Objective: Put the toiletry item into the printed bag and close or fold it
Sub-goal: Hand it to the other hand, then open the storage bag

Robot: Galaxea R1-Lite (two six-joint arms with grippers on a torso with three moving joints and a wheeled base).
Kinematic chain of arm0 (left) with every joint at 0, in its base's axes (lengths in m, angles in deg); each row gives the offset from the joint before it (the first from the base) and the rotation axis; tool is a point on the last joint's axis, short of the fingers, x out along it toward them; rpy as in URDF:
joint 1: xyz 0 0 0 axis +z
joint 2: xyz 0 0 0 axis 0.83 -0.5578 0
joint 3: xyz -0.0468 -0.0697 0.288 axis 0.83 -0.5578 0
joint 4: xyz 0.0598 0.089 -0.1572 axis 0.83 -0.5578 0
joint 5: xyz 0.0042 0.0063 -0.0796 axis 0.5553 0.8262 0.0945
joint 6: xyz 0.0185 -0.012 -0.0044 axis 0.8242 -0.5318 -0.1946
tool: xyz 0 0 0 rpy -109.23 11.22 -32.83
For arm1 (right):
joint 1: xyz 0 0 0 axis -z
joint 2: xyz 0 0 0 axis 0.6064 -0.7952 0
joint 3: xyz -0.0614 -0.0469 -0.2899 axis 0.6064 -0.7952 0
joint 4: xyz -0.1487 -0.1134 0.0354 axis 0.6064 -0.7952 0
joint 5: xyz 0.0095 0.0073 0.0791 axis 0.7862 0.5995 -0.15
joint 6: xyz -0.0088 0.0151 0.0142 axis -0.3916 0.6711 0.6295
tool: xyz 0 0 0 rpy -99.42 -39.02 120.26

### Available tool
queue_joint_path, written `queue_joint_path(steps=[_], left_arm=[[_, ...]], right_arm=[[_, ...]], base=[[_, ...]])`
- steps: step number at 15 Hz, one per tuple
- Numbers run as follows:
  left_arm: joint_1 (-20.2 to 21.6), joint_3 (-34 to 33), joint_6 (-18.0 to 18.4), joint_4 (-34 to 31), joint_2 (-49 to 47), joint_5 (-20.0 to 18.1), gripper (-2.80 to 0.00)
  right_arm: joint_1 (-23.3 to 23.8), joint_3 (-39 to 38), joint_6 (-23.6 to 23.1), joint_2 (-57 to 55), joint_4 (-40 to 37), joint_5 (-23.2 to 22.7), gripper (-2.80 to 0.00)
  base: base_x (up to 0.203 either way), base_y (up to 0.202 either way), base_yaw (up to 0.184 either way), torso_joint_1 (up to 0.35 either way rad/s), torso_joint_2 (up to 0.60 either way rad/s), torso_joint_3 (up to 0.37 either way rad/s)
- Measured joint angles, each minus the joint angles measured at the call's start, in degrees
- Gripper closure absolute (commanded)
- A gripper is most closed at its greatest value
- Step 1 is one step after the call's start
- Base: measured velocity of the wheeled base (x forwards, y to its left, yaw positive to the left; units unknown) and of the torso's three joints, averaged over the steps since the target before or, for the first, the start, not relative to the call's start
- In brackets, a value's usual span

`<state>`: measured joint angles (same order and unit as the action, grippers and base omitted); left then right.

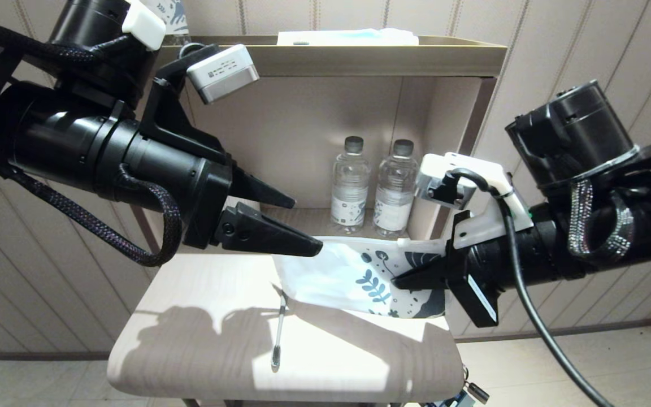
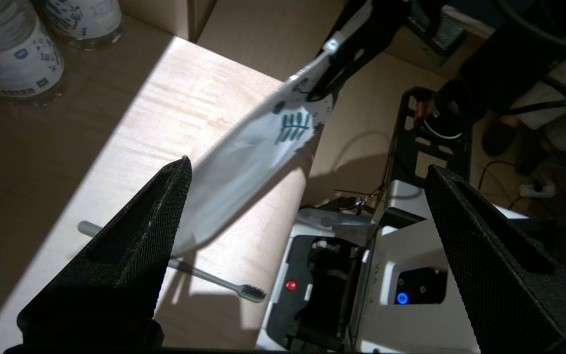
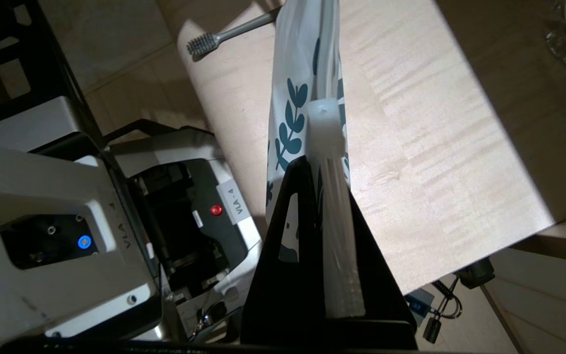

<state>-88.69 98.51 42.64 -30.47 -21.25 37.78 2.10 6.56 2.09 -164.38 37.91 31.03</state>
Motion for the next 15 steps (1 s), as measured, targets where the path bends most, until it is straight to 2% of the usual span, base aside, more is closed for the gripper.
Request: queue_joint_path(steps=[2,4,7,10,12,15], left_arm=[[0.21,0.71,2.05,-0.22,-0.82,-0.02,-2.80],[0.51,0.49,3.45,-0.32,-1.43,-0.23,-2.80],[1.73,0.08,4.91,0.24,-2.49,-3.83,-2.80],[3.35,0.32,5.45,0.90,-3.51,-10.17,-2.80],[3.77,0.32,6.76,1.94,-4.32,-11.32,-2.80],[4.81,0.49,7.13,2.13,-5.22,-11.60,-2.80]], right_arm=[[-1.91,4.95,-0.36,-0.42,-7.31,0.21,0.00],[-3.70,6.29,-1.45,-0.82,-10.20,0.13,0.00],[-5.38,6.82,-2.41,-2.04,-8.04,-0.82,0.00],[-6.07,8.37,-2.20,-4.57,-6.09,-6.58,0.00],[-6.17,9.74,-1.68,-6.14,-6.04,-10.31,0.00],[-6.15,10.32,-1.58,-7.13,-6.09,-10.81,0.00]], base=[[0.000,0.000,0.000,0.000,0.00,0.000],[0.000,0.000,0.000,0.000,0.00,0.000],[0.000,0.000,0.000,0.000,0.00,0.000],[0.000,0.000,0.000,0.000,0.00,0.000],[0.000,0.000,0.000,0.000,0.00,0.000],[0.000,0.000,0.000,0.000,0.00,0.000]])
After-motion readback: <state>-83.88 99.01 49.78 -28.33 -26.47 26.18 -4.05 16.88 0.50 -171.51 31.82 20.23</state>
